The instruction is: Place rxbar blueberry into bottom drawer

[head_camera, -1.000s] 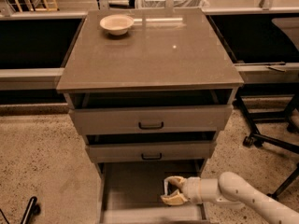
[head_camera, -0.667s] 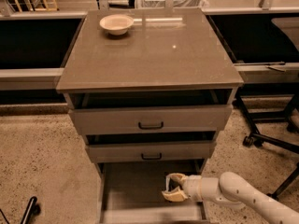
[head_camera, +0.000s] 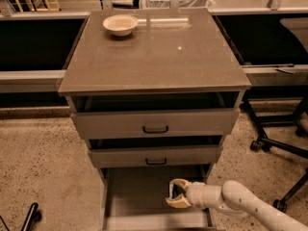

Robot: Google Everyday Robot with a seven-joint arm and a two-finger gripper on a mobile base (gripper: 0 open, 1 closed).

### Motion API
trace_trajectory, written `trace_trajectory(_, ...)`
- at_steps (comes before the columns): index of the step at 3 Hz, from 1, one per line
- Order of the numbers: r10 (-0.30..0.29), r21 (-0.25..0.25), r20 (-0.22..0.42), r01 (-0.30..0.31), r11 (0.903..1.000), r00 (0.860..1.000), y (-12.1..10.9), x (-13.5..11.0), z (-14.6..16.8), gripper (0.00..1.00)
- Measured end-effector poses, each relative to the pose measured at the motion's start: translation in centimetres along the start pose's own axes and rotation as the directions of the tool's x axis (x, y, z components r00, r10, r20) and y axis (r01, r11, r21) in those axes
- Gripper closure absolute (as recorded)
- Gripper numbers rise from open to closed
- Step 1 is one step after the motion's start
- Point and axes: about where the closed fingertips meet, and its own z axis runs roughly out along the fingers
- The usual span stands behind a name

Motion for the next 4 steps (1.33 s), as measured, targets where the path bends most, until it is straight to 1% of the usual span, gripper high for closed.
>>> trace_trajectory(1, -0.099, -0.008, -0.009, 0.099, 0.9951, 0.995, -1.6, 4.8, 3.6, 0.97)
trace_trajectory(2, -0.132, 0.014, -0.041, 0.133, 0.9911, 0.99, -2.9, 7.2, 5.1, 0.74)
trace_trajectory(3, -0.125, -0.001, -0.043, 0.125, 0.9921, 0.991, -4.3, 9.2, 6.9, 0.43)
trace_trajectory(4, -0.138, -0.013, -0.01, 0.138, 0.9904, 0.99, -4.9, 9.6, 8.0, 0.12)
